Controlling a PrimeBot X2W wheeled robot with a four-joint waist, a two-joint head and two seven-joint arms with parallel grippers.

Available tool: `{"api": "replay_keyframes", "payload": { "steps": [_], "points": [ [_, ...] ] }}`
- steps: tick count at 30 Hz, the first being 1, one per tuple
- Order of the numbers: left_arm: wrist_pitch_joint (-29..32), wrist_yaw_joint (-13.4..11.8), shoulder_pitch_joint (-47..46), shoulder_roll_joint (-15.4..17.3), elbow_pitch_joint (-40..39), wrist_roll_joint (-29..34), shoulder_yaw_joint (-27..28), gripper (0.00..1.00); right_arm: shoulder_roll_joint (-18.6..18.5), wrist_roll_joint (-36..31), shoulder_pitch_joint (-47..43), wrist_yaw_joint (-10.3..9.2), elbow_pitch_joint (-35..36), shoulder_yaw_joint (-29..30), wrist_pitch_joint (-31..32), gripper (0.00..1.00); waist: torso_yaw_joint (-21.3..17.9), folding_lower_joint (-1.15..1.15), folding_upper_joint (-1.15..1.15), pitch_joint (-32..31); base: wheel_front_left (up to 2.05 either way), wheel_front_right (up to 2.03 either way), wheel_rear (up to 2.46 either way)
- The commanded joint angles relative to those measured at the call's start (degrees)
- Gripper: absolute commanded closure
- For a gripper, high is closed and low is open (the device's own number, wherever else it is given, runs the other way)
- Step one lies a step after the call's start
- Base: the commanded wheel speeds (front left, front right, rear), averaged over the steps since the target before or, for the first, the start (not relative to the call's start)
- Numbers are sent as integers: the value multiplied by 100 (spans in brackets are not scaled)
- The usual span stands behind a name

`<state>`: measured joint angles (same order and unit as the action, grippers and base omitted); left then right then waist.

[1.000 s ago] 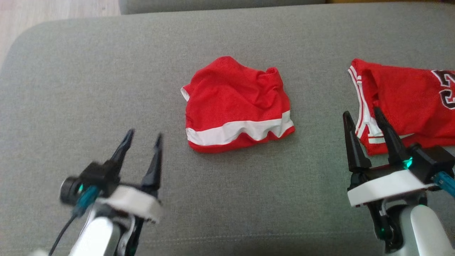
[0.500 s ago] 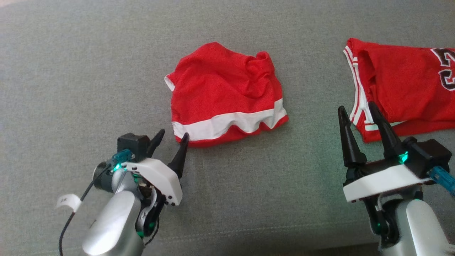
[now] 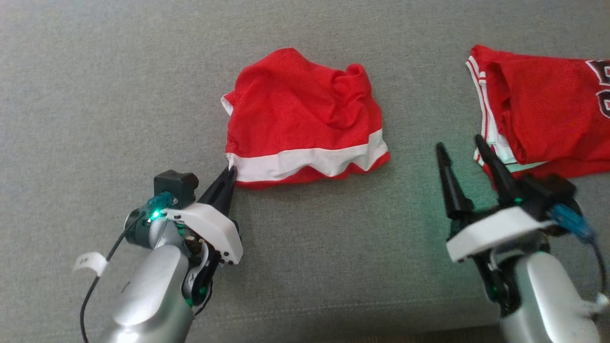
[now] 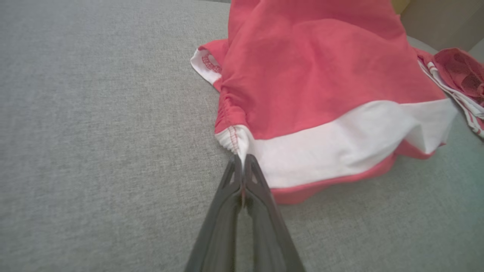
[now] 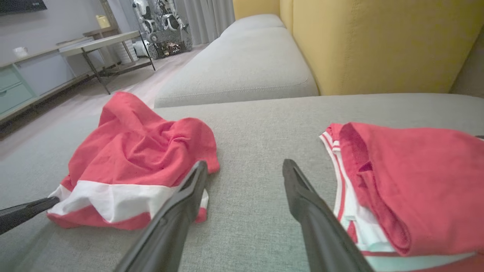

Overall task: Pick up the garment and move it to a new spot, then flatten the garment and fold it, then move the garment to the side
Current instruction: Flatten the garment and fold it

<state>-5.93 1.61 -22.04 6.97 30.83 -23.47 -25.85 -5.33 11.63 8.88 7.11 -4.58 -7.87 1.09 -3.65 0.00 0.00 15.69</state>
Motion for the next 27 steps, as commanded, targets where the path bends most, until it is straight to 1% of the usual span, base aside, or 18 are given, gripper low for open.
{"api": "replay_keyframes", "payload": {
  "steps": [1, 6, 11, 14, 16, 17, 18, 19, 23, 27],
  "points": [
    [-72, 36, -275, 51, -126, -11, 148, 100, -57, 51, 280, 37, 51, -237, 18, 0, 38, 0, 0, 26, 0, 0, 0],
    [-194, 64, -414, -23, -65, 9, 68, 100, -55, 146, 845, 37, -1014, -644, 18, 0, 205, 0, 0, 137, 0, 0, 0],
    [-342, 79, -519, -99, 13, 12, -2, 100, 19, 267, 1381, 37, -2091, -810, -117, 0, 363, 0, 0, 248, 0, 0, 0],
    [-419, 93, -547, -111, 50, 6, -22, 100, 39, 315, 1611, 37, -2564, -990, -180, 0, 419, 0, 0, 309, 0, 0, 0],
    [-442, 96, -552, -112, 61, 4, -28, 100, 39, 340, 1668, 37, -2693, -1060, -186, 0, 433, 0, 0, 323, 0, 0, 0],
    [-466, 96, -554, -113, 69, 2, -30, 100, 41, 377, 1715, 37, -2800, -1127, -201, 48, 441, 0, 0, 332, 0, 0, 0],
    [-494, 95, -556, -112, 71, -1, -27, 100, 35, 414, 1755, 37, -2893, -1180, -217, 79, 449, 0, 0, 342, 0, 0, 0],
    [-520, 93, -554, -108, 70, -3, -26, 100, 27, 461, 1783, 37, -2967, -1216, -243, 100, 457, 0, 0, 346, 0, 0, 0],
    [-672, 27, -480, -68, -68, -10, 40, 100, -33, 661, 1826, 37, -2988, -1263, -532, 100, 459, 0, 0, 324, 0, 0, 0],
    [-792, -122, -310, 25, -517, 13, 164, 100, -145, 781, 1740, 37, -2620, -1190, -857, 100, 437, 0, 0, 210, 0, 0, 0]
  ]
}}
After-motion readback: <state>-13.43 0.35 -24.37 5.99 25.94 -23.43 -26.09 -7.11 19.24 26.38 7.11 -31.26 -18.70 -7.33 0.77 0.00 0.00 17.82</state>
